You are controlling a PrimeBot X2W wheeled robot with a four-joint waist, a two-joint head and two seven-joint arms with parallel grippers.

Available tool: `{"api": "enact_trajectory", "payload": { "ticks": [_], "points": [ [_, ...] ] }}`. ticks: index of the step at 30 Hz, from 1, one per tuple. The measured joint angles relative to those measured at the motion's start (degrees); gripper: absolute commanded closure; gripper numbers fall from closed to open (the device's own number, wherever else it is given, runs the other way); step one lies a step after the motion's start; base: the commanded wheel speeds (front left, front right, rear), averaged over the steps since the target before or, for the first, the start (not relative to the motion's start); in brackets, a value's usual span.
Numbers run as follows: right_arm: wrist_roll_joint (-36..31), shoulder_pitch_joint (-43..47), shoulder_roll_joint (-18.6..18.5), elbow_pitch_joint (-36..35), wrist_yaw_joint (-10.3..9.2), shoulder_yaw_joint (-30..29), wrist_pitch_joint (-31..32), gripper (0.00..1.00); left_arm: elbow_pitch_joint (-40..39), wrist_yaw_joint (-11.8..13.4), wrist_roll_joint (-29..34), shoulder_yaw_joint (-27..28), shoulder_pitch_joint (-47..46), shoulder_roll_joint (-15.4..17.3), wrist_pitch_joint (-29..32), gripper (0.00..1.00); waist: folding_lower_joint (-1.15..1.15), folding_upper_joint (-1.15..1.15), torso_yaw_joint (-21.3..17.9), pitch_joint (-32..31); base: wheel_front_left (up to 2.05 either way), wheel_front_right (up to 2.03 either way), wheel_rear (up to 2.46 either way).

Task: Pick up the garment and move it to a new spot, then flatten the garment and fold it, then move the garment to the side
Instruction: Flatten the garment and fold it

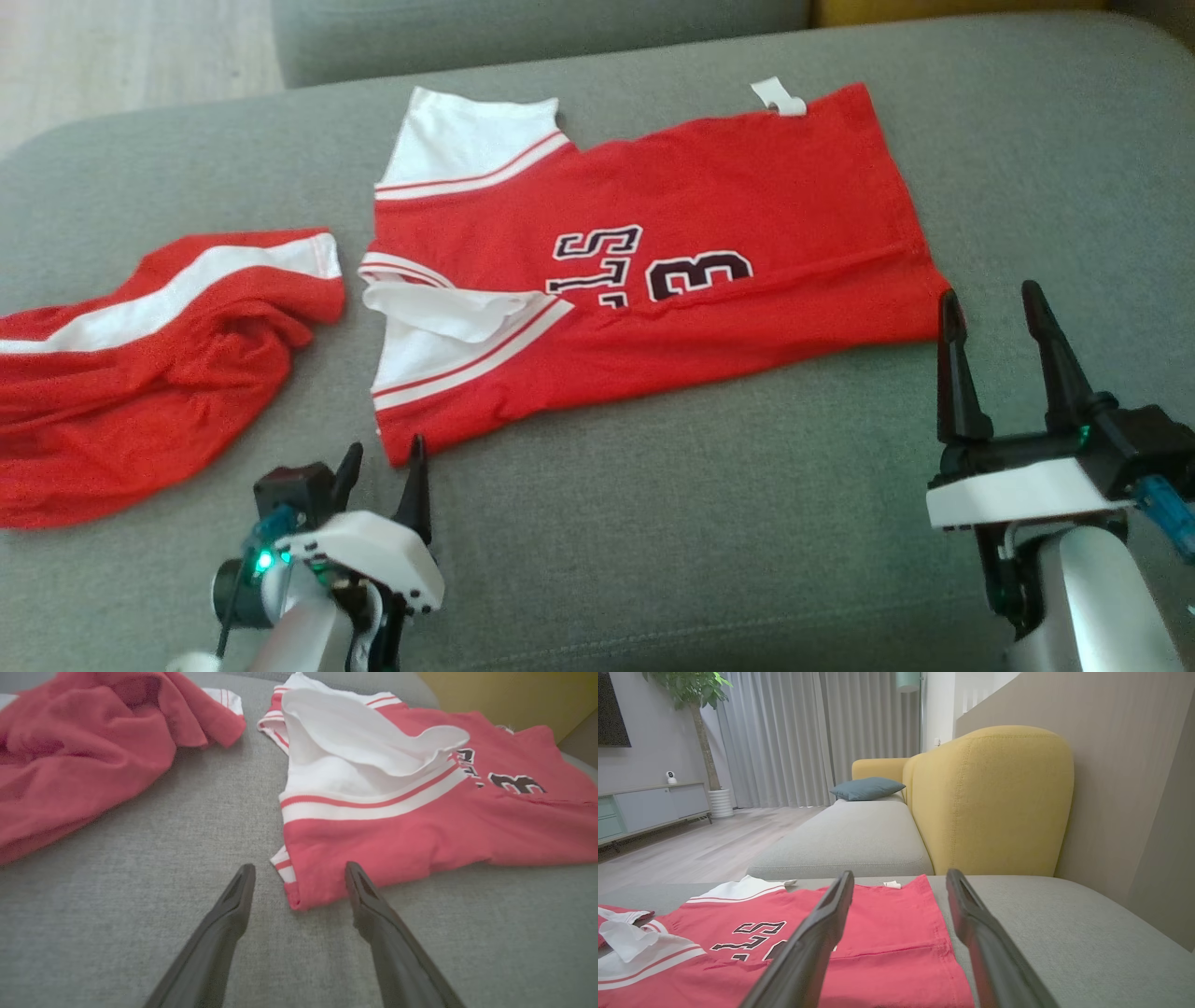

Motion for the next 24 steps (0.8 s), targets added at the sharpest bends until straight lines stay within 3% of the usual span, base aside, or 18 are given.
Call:
{"api": "enact_trajectory", "payload": {
  "ticks": [9, 10, 11, 12, 21, 24],
  "points": [
    [0.4, -2.6, 0.0, -0.8, 0.0, 0.0, 0.0, 0.0, 7.3, 0.2, 0.0, -0.2, -6.7, 0.4, 0.7, 0.0, 0.0, 0.0, -1.8, 2.9, 0.0, 0.0, 0.0],
    [0.6, -2.6, 0.0, -0.5, 0.0, 0.2, 0.0, 0.0, 7.9, -0.5, 0.0, -0.4, -7.3, 0.5, 1.1, 0.24, 0.0, 0.0, -1.8, 3.1, 0.0, 0.0, 0.0],
    [0.7, -2.6, 0.0, 0.3, 0.0, 0.4, 0.0, 0.0, 8.4, -0.7, 0.1, -0.5, -7.9, 0.5, 1.1, 0.89, 0.0, 0.0, -1.9, 3.3, 0.0, 0.0, 0.0],
    [1.0, -2.6, 0.0, 1.4, 0.0, 0.6, 0.4, 0.0, 8.6, -0.9, 0.2, -0.6, -8.2, 0.6, 1.1, 1.0, 0.0, 0.0, -1.8, 3.3, 0.0, 0.0, 0.0],
    [3.9, -6.6, 0.1, 13.6, 0.0, -3.2, 13.5, 0.0, 5.0, -1.6, 2.5, -2.0, -8.2, 0.9, -0.4, 1.0, 0.0, 0.0, 0.3, 3.1, 0.0, 0.0, 0.0],
    [4.1, -7.8, 0.2, 16.3, 0.0, -6.2, 15.1, 0.0, 2.7, -2.1, 3.8, -3.0, -8.0, 1.1, -0.5, 1.0, 0.0, 0.0, 1.1, 3.3, 0.0, 0.0, 0.0]
  ]
}}
